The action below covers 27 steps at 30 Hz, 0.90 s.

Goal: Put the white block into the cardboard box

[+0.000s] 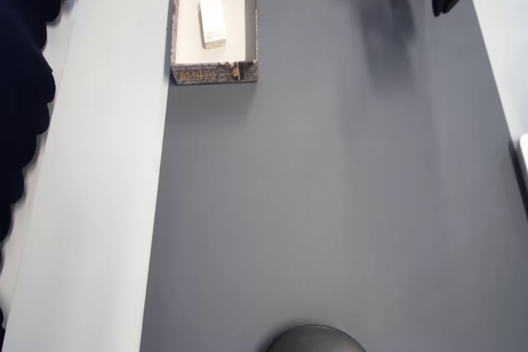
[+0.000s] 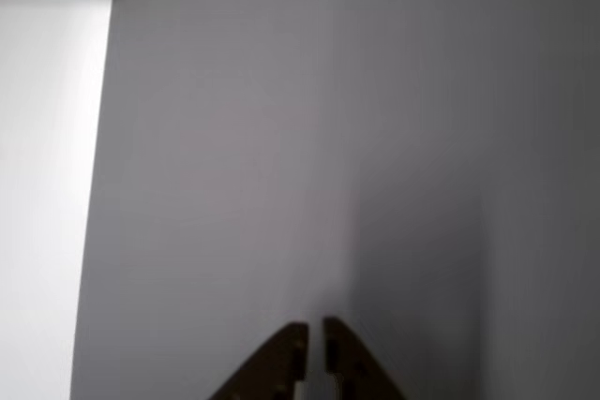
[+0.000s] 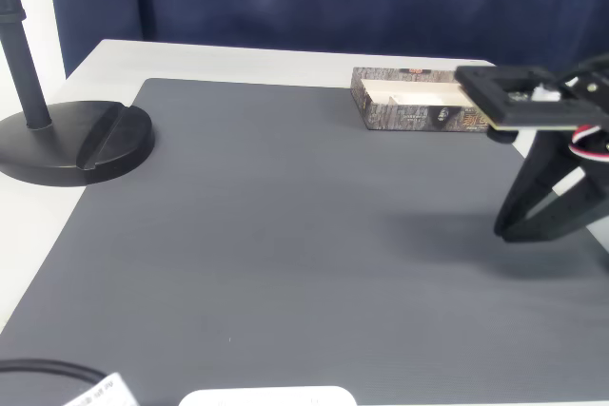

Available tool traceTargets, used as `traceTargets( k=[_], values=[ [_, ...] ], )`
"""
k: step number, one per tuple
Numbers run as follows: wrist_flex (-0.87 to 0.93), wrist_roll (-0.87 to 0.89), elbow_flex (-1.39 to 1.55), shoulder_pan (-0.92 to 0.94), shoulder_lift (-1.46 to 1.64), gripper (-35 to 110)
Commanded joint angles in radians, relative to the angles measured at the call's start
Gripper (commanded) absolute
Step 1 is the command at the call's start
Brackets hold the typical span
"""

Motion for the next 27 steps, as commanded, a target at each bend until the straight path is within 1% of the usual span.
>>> traceTargets(
  k=[1, 10, 17, 27],
  values=[
    [-0.025, -0.029, 0.089, -0.011, 0.163, -2],
    [-0.025, -0.032, 0.189, -0.014, 0.265, -2],
    [-0.023, -0.071, 0.275, -0.044, 0.387, -2],
    [0.043, -0.066, 0.285, -0.020, 0.440, -2]
  ],
)
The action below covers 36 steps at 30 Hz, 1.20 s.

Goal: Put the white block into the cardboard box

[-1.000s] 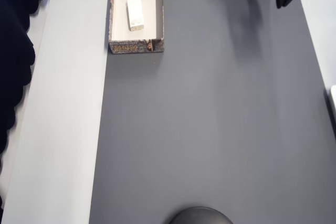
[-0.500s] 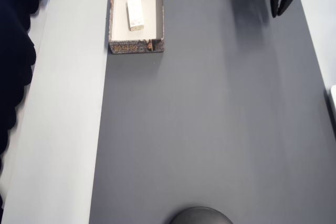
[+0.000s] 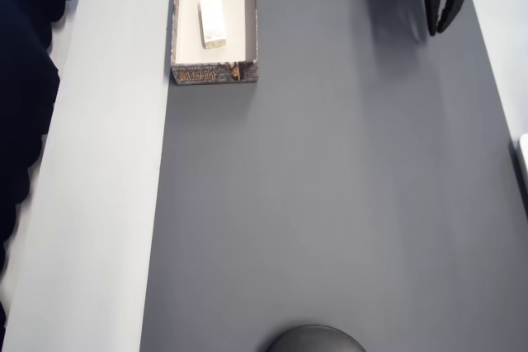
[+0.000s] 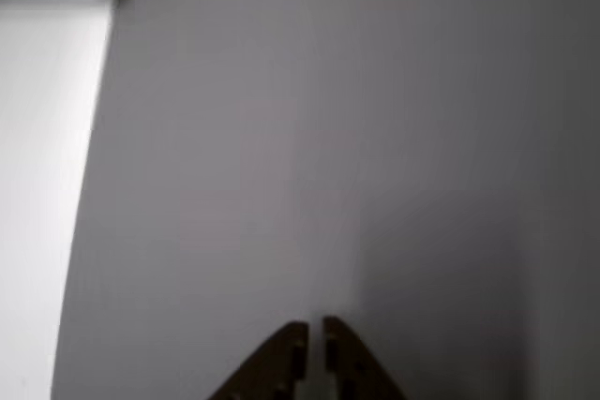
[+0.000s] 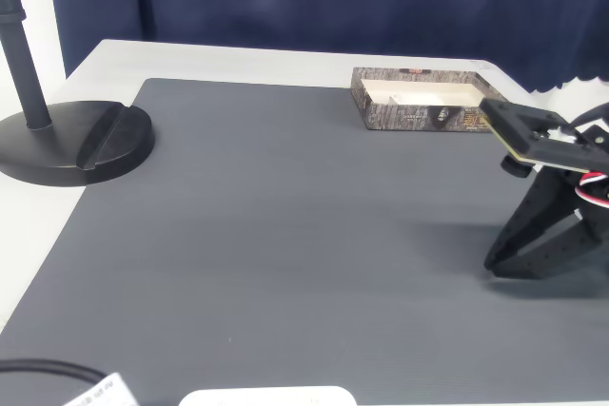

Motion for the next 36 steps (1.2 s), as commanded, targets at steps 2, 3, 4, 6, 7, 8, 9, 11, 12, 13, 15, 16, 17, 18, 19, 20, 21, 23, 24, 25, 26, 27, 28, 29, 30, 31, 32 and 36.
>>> traceTargets(
  k=[2, 3, 4, 6, 7, 8, 9, 11, 12, 13, 15, 16, 17, 18, 19, 20, 21, 23, 24, 25, 26, 27, 28, 29, 30, 31, 32, 36],
  values=[
    [0.023, -0.002, 0.002, 0.015, 0.035, -2],
    [0.021, -0.003, 0.006, 0.017, 0.035, -2],
    [0.020, -0.002, 0.009, 0.017, 0.035, -2],
    [0.020, 0.000, 0.015, 0.015, 0.035, -2],
    [0.021, 0.000, 0.018, 0.015, 0.035, -2],
    [0.021, 0.000, 0.021, 0.014, 0.035, -2],
    [0.021, 0.000, 0.028, 0.011, 0.035, -2],
    [0.028, -0.002, 0.041, 0.003, 0.035, -2],
    [0.032, -0.018, 0.041, 0.000, 0.035, -2],
    [0.032, -0.023, 0.041, 0.005, 0.035, -2],
    [0.032, -0.023, 0.041, 0.021, 0.035, -2],
    [0.032, -0.023, 0.041, 0.031, 0.035, -2],
    [0.032, -0.023, 0.041, 0.035, 0.035, -2],
    [0.034, -0.023, 0.041, 0.037, 0.035, -2],
    [0.034, -0.023, 0.041, 0.038, 0.035, -2],
    [0.034, -0.023, 0.041, 0.038, 0.035, -2],
    [0.034, -0.023, 0.041, 0.038, 0.035, -2],
    [0.034, -0.023, 0.041, 0.038, 0.035, -2],
    [0.034, -0.023, 0.041, 0.038, 0.035, -2],
    [0.034, -0.029, 0.041, 0.038, 0.035, -2],
    [0.037, -0.041, 0.041, 0.035, 0.035, -2],
    [0.040, -0.052, 0.041, 0.031, 0.035, -2],
    [0.041, -0.060, 0.041, 0.029, 0.035, -2],
    [0.043, -0.069, 0.041, 0.029, 0.035, -2],
    [0.044, -0.078, 0.041, 0.029, 0.035, -2],
    [0.046, -0.081, 0.041, 0.029, 0.035, -2],
    [0.046, -0.081, 0.041, 0.029, 0.035, -2],
    [0.046, -0.081, 0.041, 0.029, 0.035, -2]
  ],
)
